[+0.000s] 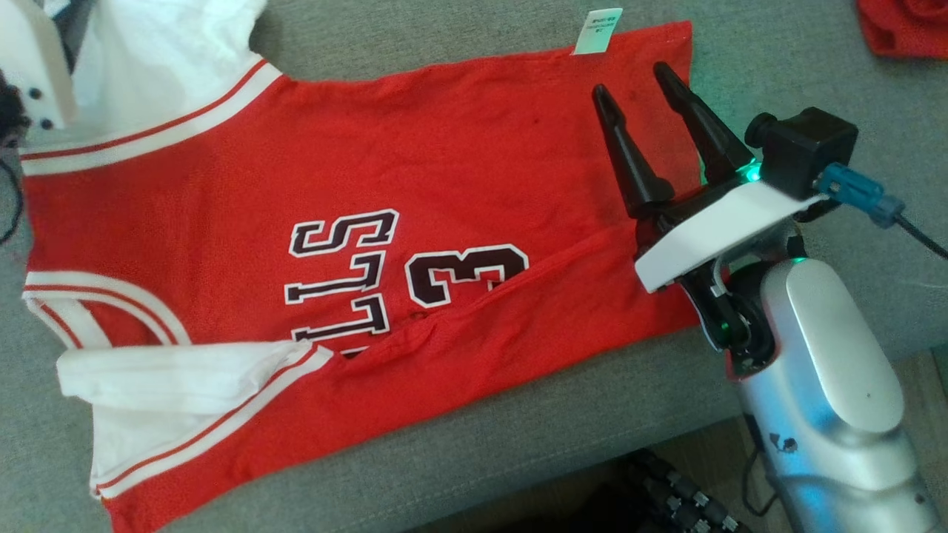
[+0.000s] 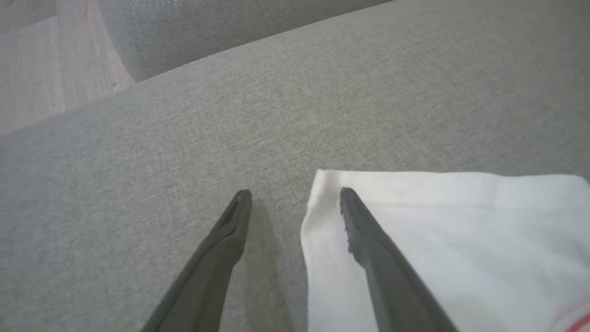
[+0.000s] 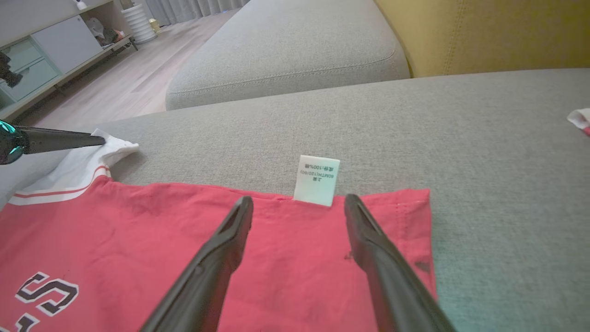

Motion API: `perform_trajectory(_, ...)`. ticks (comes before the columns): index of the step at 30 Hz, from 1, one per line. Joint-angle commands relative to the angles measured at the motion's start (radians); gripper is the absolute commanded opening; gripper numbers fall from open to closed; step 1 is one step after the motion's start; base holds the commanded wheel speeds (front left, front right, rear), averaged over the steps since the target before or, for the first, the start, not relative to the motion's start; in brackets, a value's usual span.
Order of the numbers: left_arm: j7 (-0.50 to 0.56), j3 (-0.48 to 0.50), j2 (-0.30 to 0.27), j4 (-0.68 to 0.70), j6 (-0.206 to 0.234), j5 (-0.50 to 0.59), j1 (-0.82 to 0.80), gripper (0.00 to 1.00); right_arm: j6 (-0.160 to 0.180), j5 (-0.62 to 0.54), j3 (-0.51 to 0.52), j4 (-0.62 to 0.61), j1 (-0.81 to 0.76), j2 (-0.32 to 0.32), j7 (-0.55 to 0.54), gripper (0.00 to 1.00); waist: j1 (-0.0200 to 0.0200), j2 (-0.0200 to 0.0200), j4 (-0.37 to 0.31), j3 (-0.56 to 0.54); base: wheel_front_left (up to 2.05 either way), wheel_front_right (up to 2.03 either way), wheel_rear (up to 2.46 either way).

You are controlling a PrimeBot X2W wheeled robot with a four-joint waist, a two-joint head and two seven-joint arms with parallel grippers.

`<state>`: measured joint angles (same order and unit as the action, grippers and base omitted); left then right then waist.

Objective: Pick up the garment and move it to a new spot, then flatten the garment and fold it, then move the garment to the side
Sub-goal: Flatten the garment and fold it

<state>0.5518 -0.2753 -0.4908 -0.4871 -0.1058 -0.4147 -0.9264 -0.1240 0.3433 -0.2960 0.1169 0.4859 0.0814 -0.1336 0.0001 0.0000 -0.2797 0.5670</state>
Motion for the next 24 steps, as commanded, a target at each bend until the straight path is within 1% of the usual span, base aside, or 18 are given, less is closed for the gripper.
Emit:
perform_trajectory(1,-0.010,0.042,-0.062,0.021,0.002,0.011,-0.051,1.00,-0.007,0.007,-0.017,-0.027,0.007,0.008,0.013,1.00,-0.0001,0.0000,-0.003,0.001,0.00,0.00,0.00)
perform_trajectory(4,-0.010,0.036,-0.066,0.003,0.000,0.009,-0.054,0.99,-0.007,0.008,-0.016,-0.023,0.008,0.012,0.018,1.00,-0.0001,0.0000,-0.004,0.000,0.00,0.00,0.00)
perform_trajectory(5,-0.008,0.031,-0.065,0.000,-0.002,0.006,-0.054,0.82,-0.007,0.009,-0.015,-0.023,0.009,0.013,0.019,1.00,-0.0001,0.0000,-0.004,0.000,0.00,0.00,0.00)
perform_trajectory(6,-0.007,0.026,-0.062,-0.002,-0.005,0.001,-0.053,0.58,-0.007,0.009,-0.013,-0.022,0.010,0.015,0.019,1.00,-0.0001,0.0000,-0.002,0.000,0.00,0.00,0.00)
perform_trajectory(7,-0.006,0.020,-0.058,-0.002,-0.008,-0.007,-0.053,0.45,-0.007,0.010,-0.011,-0.021,0.012,0.016,0.019,1.00,-0.0001,0.0000,-0.001,0.000,0.00,0.00,0.00)
perform_trajectory(9,-0.003,0.004,-0.050,0.001,-0.013,-0.022,-0.051,0.35,-0.007,0.009,-0.007,-0.020,0.016,0.021,0.016,1.00,-0.0001,0.0000,0.003,-0.001,0.00,0.00,0.00)
perform_trajectory(11,0.002,-0.011,-0.047,0.006,-0.017,-0.034,-0.050,0.30,-0.007,0.007,-0.001,-0.018,0.024,0.025,0.012,1.00,-0.0001,0.0000,0.006,-0.002,0.00,0.00,0.00)
perform_trajectory(12,0.002,-0.017,-0.047,0.007,-0.018,-0.038,-0.051,0.25,-0.007,0.006,0.003,-0.017,0.028,0.027,0.010,1.00,-0.0001,0.0000,0.008,-0.002,0.00,0.00,0.00)
perform_trajectory(13,0.001,-0.022,-0.047,0.008,-0.019,-0.041,-0.052,0.15,-0.007,0.005,0.005,-0.016,0.032,0.028,0.009,1.00,-0.0001,0.0000,0.010,-0.002,0.00,0.00,0.00)
perform_trajectory(15,-0.001,-0.033,-0.047,0.008,-0.020,-0.048,-0.054,0.00,-0.007,0.004,0.008,-0.013,0.040,0.028,0.006,1.00,-0.0001,0.0000,0.012,-0.003,0.00,0.00,0.00)
perform_trajectory(19,-0.027,-0.055,-0.048,0.007,-0.023,-0.061,-0.058,0.00,-0.007,-0.002,0.011,0.004,0.061,0.035,-0.002,1.00,-0.0001,0.0000,0.020,-0.009,0.00,0.00,0.00)
perform_trajectory(24,-0.079,-0.069,-0.043,0.011,-0.023,-0.069,-0.062,0.00,-0.007,-0.064,0.025,0.066,0.110,0.083,-0.040,1.00,-0.0001,0.0000,0.042,-0.029,0.00,0.00,0.00)
